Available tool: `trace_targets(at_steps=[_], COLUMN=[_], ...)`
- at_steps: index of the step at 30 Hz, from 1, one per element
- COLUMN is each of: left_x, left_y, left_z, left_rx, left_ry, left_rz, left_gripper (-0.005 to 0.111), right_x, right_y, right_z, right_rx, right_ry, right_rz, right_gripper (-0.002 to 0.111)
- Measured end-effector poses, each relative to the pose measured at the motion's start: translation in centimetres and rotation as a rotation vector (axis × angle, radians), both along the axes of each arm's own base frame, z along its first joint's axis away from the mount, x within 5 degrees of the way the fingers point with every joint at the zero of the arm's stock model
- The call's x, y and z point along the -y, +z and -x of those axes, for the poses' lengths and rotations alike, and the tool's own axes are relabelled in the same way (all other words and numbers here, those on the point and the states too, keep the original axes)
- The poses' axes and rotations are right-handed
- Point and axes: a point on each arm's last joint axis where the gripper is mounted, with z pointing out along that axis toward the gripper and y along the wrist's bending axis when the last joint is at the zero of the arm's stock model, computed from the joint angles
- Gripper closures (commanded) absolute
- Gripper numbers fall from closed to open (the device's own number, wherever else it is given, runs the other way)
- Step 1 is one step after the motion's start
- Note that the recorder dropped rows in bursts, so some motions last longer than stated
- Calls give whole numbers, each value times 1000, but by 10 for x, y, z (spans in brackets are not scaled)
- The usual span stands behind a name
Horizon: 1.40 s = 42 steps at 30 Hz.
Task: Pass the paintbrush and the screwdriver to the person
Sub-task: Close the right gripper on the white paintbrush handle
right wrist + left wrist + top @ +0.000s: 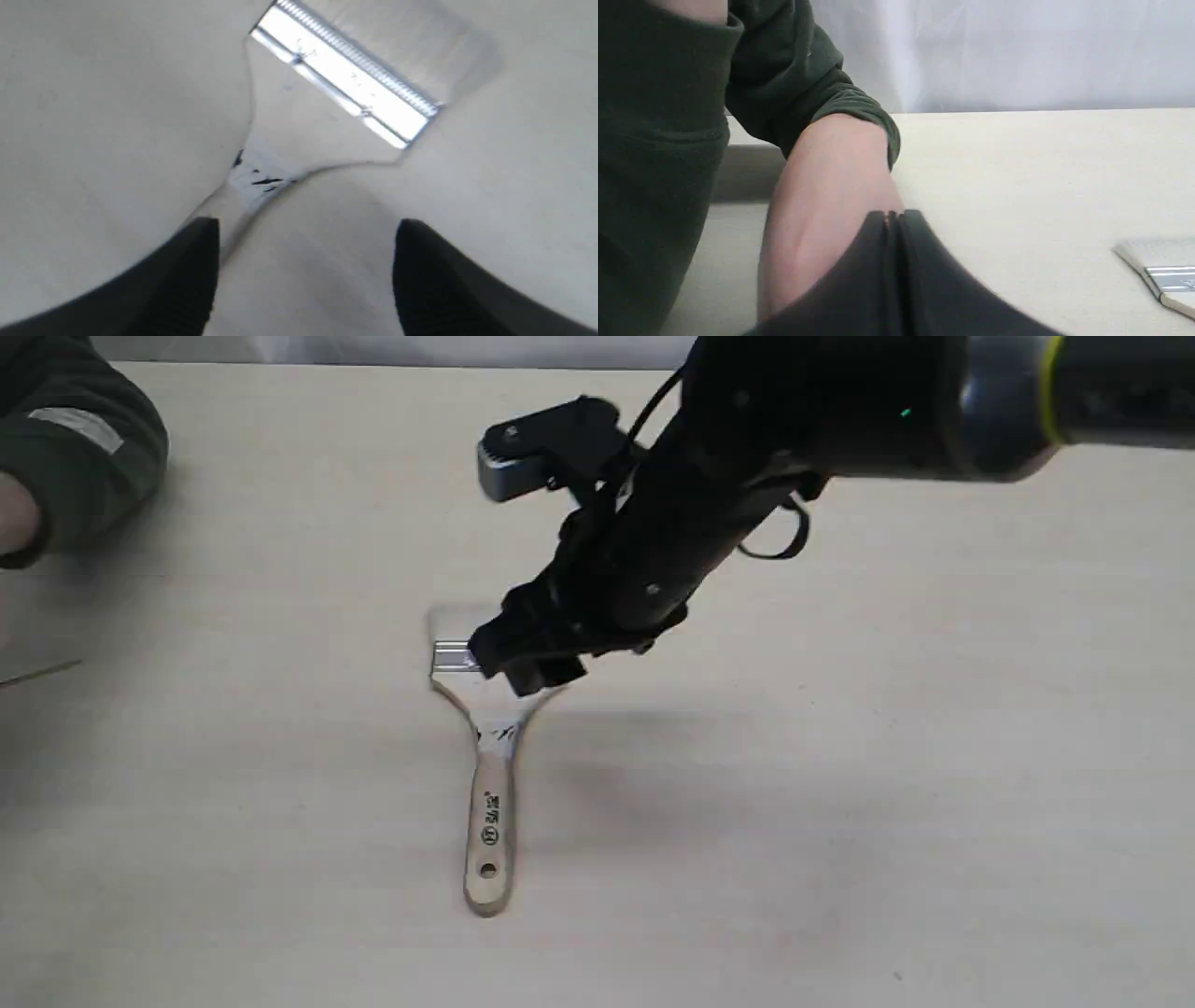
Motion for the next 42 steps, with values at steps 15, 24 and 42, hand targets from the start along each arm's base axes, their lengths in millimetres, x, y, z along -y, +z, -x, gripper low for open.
trace_targets(at_steps=[15,24,42], left_x=[0,0,0], left_y=[0,0,0], left_z=[0,0,0], left_rx=[0,0,0], left_ry=[0,0,0], left_rz=[0,0,0], left_gripper=[107,107,107], right_x=[-21,-32,-48], right_y=[-55,-57,-68], right_z=[5,4,-9], right_rx=[-152,-173,-222], right_ry=[-133,-173,-290], right_rz=[6,-16,96], right_gripper=[51,44,54])
